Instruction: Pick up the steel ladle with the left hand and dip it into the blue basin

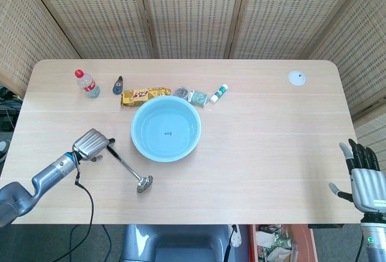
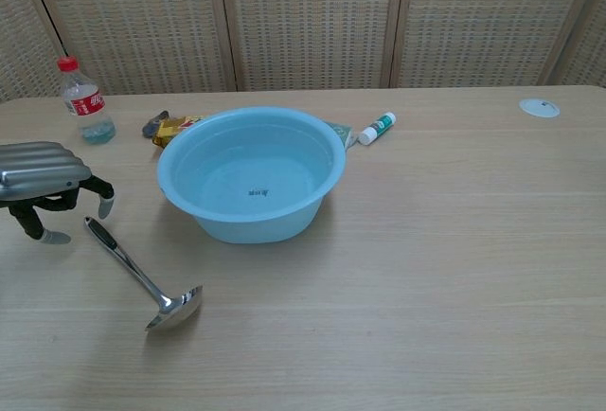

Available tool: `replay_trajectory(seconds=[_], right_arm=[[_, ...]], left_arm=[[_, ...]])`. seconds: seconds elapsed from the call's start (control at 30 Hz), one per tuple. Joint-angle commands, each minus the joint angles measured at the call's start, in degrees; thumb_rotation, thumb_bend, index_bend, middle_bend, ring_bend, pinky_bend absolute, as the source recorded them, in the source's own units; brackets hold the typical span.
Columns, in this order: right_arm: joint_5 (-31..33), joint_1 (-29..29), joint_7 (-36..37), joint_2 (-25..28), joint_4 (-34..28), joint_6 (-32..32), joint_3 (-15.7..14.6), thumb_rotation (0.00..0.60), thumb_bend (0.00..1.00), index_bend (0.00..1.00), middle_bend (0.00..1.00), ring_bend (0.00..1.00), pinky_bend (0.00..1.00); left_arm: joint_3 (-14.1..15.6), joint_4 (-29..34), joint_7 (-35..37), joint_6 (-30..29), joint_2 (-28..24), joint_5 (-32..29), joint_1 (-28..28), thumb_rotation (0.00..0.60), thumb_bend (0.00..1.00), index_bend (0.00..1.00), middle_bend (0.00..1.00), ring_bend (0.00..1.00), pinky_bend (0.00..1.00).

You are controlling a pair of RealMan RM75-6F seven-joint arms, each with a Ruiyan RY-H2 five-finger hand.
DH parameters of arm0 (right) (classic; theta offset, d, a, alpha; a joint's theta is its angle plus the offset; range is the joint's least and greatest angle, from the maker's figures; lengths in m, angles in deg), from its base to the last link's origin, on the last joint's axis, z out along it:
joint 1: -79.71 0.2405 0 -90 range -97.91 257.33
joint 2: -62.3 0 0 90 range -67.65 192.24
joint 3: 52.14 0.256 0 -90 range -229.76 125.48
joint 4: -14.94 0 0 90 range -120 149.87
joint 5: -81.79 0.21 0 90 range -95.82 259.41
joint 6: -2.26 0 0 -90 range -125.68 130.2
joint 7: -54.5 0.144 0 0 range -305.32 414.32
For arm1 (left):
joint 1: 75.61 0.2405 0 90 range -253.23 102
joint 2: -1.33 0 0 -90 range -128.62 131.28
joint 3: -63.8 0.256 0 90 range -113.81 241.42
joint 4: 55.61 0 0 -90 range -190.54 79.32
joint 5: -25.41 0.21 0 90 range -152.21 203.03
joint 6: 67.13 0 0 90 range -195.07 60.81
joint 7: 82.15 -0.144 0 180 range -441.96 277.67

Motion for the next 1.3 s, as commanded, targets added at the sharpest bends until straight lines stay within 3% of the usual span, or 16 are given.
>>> replay_trajectory(seconds=[0.03,0.57,0.83,1.3], right_arm=[[-0.09,-0.07,0.28,0.17,-0.11,-0.13,-0.03,0.600,0.00,0.00,0.00,0.00,0.00],[-0.25,-0.17,0.98,0.67,-0.46,-0.19,-0.26,0.600,0.00,0.00,0.00,0.00,0.00],[-0.42,-0.34,1.65,1.07,-0.69,-0.50,-0.30,0.600,0.00,0.00,0.00,0.00,0.00],[-0.45,-0.43,2.48,1.44,-0.79,-0.52,-0.35,0.600,0.00,0.00,0.00,0.00,0.00]], left_arm=[[-0.02,0.14,-0.46,-0.34,0.61,-0.61,0.04,0.600,0.27,0.43,1.00,0.99,1.00],[1.27,-4.07,-2.05,-0.36,4.84,-1.58,-0.43,0.600,0.30,0.45,1.00,0.99,1.00],[1.18,-3.58,-3.23,-0.07,5.44,-2.38,-0.84,0.600,0.37,0.47,1.00,0.99,1.00],[1.61,-2.75,-5.27,0.66,6.10,-3.25,-0.98,0.600,0.37,0.47,1.00,0.99,1.00]])
